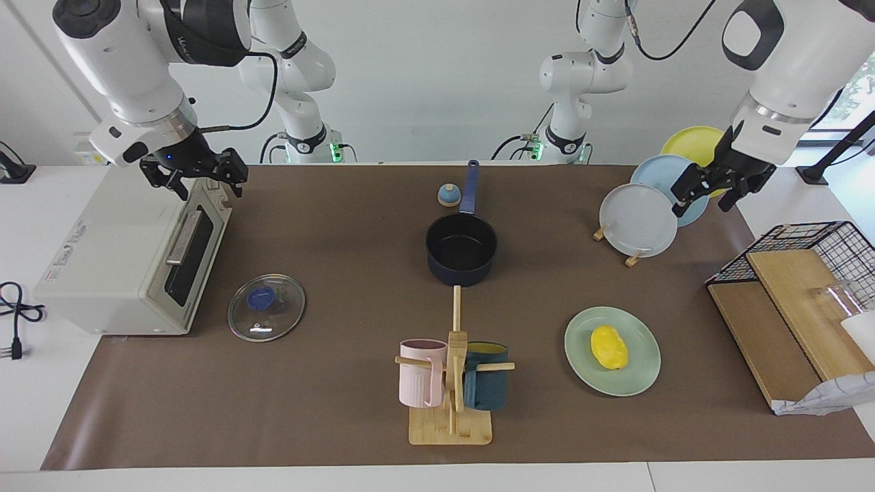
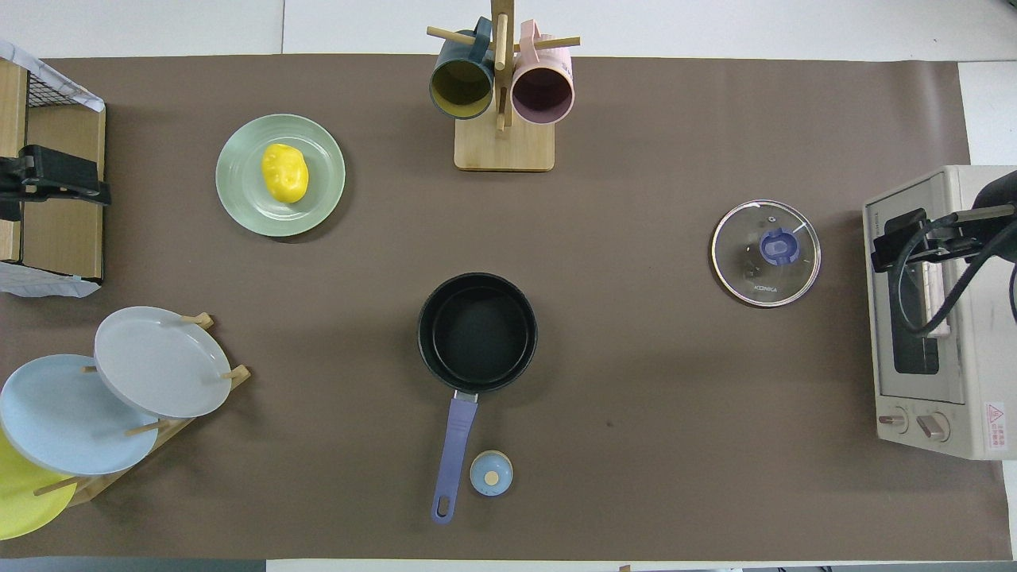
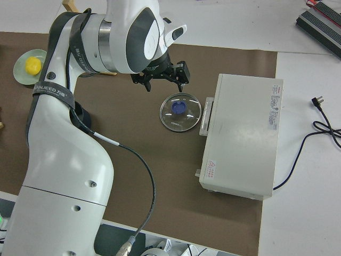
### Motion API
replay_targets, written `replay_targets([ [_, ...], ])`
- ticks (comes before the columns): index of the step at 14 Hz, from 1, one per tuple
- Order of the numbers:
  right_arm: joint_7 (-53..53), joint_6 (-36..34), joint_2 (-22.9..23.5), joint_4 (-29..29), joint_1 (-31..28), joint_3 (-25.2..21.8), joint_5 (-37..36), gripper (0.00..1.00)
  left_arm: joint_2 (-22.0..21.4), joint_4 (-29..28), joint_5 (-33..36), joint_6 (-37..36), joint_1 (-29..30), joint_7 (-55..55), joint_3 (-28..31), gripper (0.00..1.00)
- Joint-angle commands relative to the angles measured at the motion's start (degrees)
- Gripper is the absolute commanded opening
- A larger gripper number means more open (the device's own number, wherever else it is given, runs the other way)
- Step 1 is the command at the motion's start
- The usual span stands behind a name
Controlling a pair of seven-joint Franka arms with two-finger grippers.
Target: Transfer potato from pot to plate
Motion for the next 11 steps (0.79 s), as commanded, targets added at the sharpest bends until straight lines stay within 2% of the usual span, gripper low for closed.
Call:
replay_targets([
  [1, 0.8, 0.5, 0.1, -0.6, -0.4, 0.5, -0.7, 1.00, -3.4, -2.2, 1.6, -4.5, -0.9, 0.8, -0.1, 1.00],
  [3, 0.7, 0.3, 0.3, -0.6, -0.4, 0.1, -0.7, 1.00, -4.0, -2.9, 1.5, -7.4, -1.1, 0.9, -0.1, 1.00],
  [6, 0.6, 0.3, 0.4, -0.2, -0.4, 0.0, -0.7, 1.00, -5.4, -5.6, 1.2, -7.8, -1.1, 1.0, -0.2, 1.00],
  [10, 0.8, 0.2, 0.1, 0.1, -0.5, -0.5, -0.4, 1.00, -2.2, 0.3, 1.7, -8.4, -1.6, 0.9, -0.2, 1.00],
  [11, 0.9, 0.3, -0.1, 0.1, -0.5, -0.7, -0.3, 1.00, -2.2, 0.3, 1.7, -8.3, -1.6, 0.9, -0.2, 1.00],
])
